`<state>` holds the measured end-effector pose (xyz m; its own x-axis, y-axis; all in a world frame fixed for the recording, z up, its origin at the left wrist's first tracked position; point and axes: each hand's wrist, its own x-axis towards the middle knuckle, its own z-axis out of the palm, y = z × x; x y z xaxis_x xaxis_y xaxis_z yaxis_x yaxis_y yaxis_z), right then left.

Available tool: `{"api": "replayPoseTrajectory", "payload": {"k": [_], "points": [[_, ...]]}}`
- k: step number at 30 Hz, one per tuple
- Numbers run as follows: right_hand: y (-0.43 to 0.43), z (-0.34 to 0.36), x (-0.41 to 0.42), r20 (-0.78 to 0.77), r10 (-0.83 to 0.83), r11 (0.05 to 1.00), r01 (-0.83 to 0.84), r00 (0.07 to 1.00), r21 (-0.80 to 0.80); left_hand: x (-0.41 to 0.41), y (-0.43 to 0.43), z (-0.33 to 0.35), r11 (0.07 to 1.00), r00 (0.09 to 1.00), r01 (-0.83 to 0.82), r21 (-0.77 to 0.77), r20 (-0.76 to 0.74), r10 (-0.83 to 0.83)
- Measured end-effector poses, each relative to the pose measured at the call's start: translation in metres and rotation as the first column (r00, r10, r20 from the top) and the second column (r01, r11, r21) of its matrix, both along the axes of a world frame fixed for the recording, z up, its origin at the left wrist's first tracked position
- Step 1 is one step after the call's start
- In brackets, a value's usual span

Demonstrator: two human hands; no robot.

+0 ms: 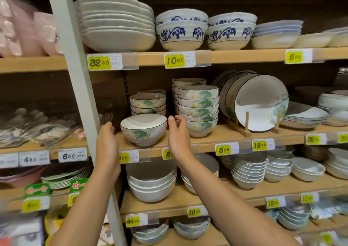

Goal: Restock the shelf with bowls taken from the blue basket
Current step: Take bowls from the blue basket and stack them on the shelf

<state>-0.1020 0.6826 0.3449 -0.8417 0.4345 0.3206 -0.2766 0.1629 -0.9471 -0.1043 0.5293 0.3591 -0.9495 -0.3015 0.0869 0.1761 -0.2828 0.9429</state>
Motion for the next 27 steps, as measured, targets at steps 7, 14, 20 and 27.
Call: {"api": "replayPoseTrajectory", "payload": {"k": [7, 14, 20, 27], "points": [[-0.023, -0.021, 0.090, -0.019, 0.155, 0.980, -0.156, 0.988, -0.124, 0.101, -0.024, -0.031, 0.997, 0.997, -0.044, -0.056, -0.059, 0.041], [-0.103, -0.076, 0.145, 0.194, 0.485, 0.834, -0.385, 0.852, -0.395, 0.164, -0.117, -0.091, 0.992, 0.982, -0.100, -0.083, 0.155, 0.112], [-0.198, -0.127, 0.153, 0.372, 0.593, 0.799, -0.460, 0.714, -0.388, 0.187, -0.224, -0.139, 0.986, 0.943, -0.153, -0.067, 0.290, 0.166], [-0.324, -0.191, 0.139, 0.549, 0.619, 0.784, -0.476, 0.562, -0.398, 0.198, -0.363, -0.191, 0.964, 0.869, -0.221, -0.146, 0.419, 0.263]]}}
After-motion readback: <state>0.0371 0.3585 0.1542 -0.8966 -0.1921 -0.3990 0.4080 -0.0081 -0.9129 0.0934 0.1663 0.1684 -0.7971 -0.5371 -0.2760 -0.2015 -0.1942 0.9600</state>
